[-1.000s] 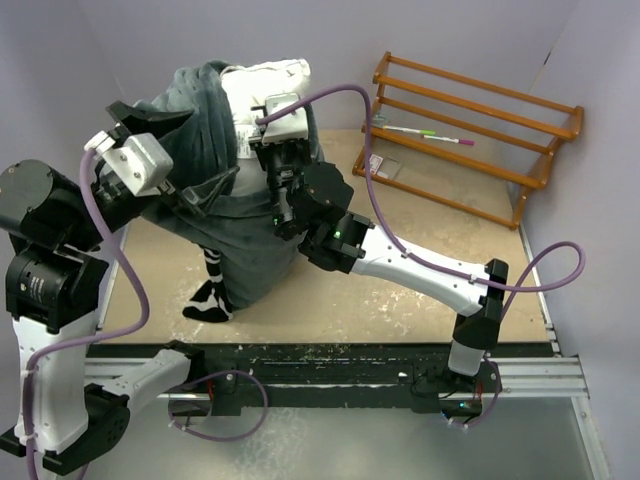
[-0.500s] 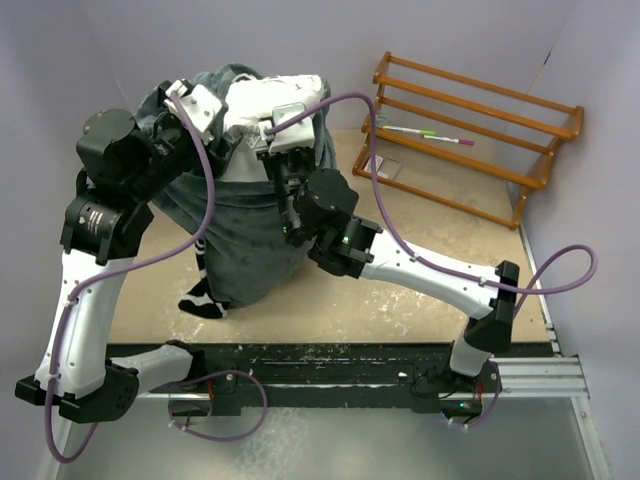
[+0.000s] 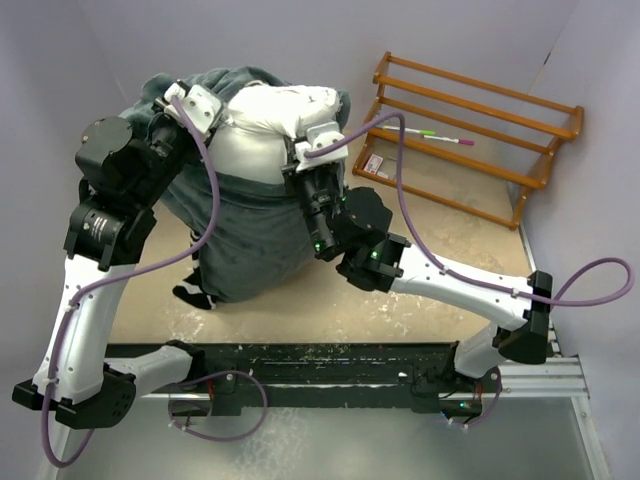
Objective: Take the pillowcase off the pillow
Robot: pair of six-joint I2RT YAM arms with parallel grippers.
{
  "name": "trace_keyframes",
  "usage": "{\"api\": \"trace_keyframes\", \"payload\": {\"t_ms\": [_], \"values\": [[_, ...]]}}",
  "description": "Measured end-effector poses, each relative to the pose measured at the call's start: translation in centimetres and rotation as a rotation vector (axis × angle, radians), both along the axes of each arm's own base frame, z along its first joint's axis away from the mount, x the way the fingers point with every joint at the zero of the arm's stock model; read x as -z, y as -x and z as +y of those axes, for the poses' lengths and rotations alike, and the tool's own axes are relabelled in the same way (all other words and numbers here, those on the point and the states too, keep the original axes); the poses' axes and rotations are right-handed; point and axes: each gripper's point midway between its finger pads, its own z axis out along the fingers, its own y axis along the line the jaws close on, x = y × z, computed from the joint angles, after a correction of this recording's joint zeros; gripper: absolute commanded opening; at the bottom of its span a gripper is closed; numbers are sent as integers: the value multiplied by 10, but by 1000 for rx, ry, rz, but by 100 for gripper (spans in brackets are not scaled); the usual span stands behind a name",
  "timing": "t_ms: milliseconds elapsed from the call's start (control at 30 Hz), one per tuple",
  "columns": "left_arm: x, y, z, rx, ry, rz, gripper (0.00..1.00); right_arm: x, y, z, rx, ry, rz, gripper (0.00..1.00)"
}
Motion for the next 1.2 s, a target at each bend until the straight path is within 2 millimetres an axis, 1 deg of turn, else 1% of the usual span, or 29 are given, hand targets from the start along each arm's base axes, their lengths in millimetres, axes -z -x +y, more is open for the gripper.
{"api": "trace_keyframes", "payload": {"t_ms": [67, 200, 367, 500, 567, 700, 800, 867, 967, 1000, 1067, 1100, 1133, 1167, 1200], "values": [[-3, 0, 1, -7, -4, -13, 33, 3, 0, -6, -9, -15, 2, 0], [-12, 7, 7, -19, -16, -41, 20, 11, -4, -21, -17, -48, 14, 0], [-26, 14, 24, -95, -34, -95, 16, 23, -10, -39, -22, -95, 35, 0], [-33, 14, 35, -154, -29, -119, 7, 28, -12, -50, -31, -140, 50, 0], [-37, 12, 41, -191, -18, -133, 6, 33, -13, -58, -33, -165, 61, 0], [-39, 9, 48, -240, 1, -136, 4, 43, -13, -81, -33, -239, 91, 0], [-33, 6, 50, -263, 26, -109, 3, 46, -13, -106, -9, -307, 105, 0], [-26, 3, 48, -261, 47, -75, 3, 48, -12, -119, -1, -348, 112, 0], [-5, 0, 38, -218, 78, 14, 6, 53, -10, -129, 6, -381, 129, 0], [4, -3, 33, -203, 81, 46, 7, 56, -10, -132, 17, -386, 136, 0], [29, -5, 20, -140, 76, 123, 14, 59, -14, -140, 52, -394, 147, 0], [45, -6, 13, -110, 69, 163, 19, 61, -16, -143, 72, -396, 149, 0], [64, -7, 7, -83, 58, 208, 30, 63, -18, -147, 89, -393, 152, 0], [83, -7, 4, -64, 43, 250, 49, 65, -21, -151, 112, -388, 157, 0], [109, -6, 0, -41, 23, 308, 61, 64, -24, -155, 133, -381, 160, 0]]}}
